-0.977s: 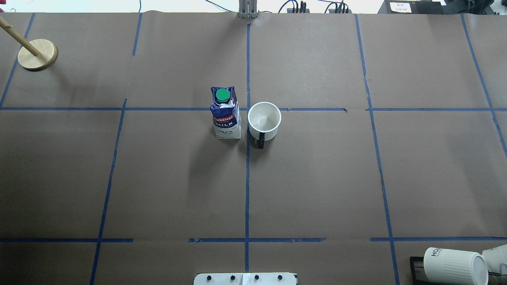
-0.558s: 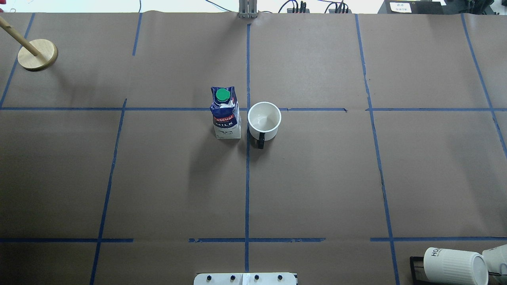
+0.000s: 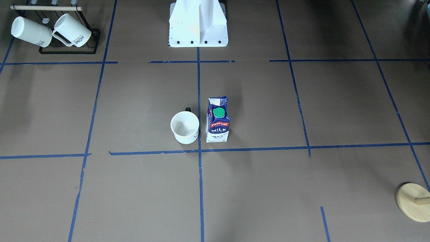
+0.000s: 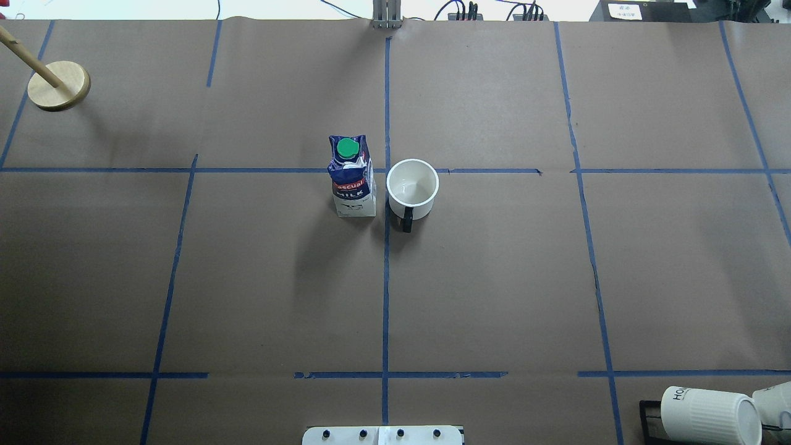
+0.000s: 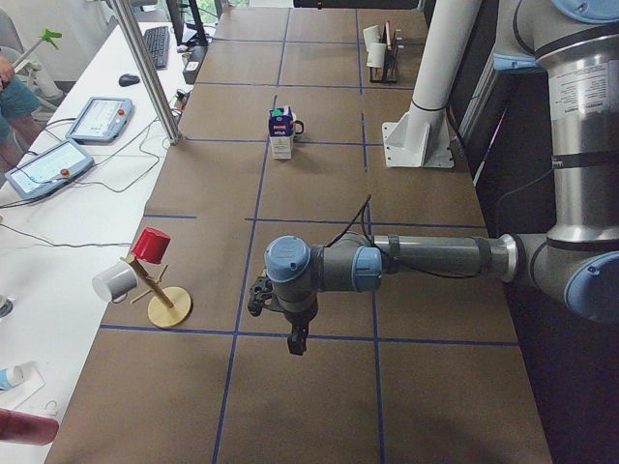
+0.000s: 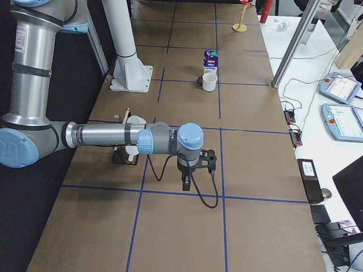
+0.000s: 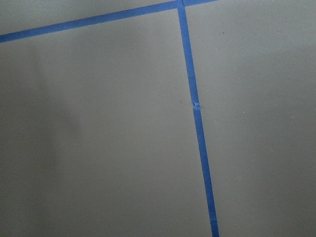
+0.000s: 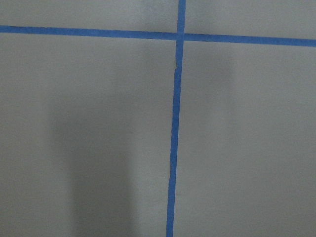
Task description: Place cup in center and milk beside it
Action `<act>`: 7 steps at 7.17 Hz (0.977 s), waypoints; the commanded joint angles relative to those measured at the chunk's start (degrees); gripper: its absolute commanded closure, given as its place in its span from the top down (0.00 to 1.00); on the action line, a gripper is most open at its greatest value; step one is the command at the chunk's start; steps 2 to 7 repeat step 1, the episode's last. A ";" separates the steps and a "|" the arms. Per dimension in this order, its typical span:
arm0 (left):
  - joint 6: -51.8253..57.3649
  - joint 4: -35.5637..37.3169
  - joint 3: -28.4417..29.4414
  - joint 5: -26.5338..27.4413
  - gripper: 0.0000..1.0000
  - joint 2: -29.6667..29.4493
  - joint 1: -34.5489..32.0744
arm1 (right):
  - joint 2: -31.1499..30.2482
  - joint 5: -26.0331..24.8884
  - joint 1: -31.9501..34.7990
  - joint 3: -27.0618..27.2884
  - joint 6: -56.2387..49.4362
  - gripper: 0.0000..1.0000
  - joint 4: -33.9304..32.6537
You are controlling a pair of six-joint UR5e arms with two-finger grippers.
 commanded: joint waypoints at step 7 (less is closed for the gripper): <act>0.00 0.00 0.03 0.03 1.00 0.00 0.00 | 0.00 0.00 0.00 0.03 0.04 0.98 0.01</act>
